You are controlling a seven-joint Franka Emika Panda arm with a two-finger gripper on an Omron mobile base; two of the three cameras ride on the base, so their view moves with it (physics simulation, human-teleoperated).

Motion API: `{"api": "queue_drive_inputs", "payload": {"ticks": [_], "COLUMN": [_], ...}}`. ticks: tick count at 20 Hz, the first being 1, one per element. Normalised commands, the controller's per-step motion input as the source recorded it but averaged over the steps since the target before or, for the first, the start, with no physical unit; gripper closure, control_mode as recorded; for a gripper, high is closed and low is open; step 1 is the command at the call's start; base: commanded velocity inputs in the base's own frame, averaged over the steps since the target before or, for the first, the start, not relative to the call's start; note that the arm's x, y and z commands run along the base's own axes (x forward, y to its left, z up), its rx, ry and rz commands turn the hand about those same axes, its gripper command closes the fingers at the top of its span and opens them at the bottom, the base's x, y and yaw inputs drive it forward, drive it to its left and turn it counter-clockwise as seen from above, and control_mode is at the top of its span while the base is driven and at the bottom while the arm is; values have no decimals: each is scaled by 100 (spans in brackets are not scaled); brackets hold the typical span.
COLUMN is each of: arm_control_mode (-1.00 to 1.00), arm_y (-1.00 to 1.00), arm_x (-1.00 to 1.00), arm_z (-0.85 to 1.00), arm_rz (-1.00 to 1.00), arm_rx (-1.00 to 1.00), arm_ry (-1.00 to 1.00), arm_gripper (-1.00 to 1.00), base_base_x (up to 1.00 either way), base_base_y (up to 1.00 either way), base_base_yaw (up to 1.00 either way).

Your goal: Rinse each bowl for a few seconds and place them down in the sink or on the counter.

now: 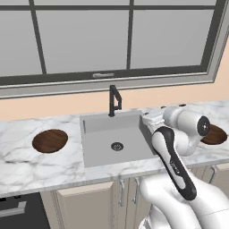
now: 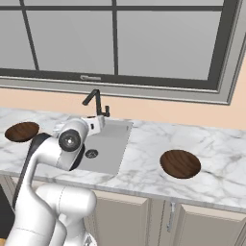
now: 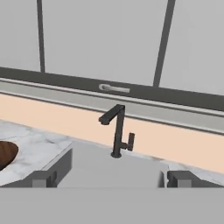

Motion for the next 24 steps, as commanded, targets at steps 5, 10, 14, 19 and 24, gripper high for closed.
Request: {"api": "queue_drive_inputs", "payload": {"ticks": [5,10,14,19,24], "arm_control_mode": [-100,-100,-100,-100,-100], "arm_y": [2,2,9,17,-4], "arm_x": [4,0,6,49,39], "arm_z": [3,6,5,-11,-22], "arm_rz": [-1,-6,-12,-3,1], "arm_rx": [1,0,0,0,7], "arm_ry": [-1,-2,-2,-2,-5], "arm_gripper": [-100,-100,-100,-100,-100], "base_base_x": [0,0,0,0,0], "base_base_y": [0,0,0,0,0], "base_base_yaw": [0,0,0,0,0]}}
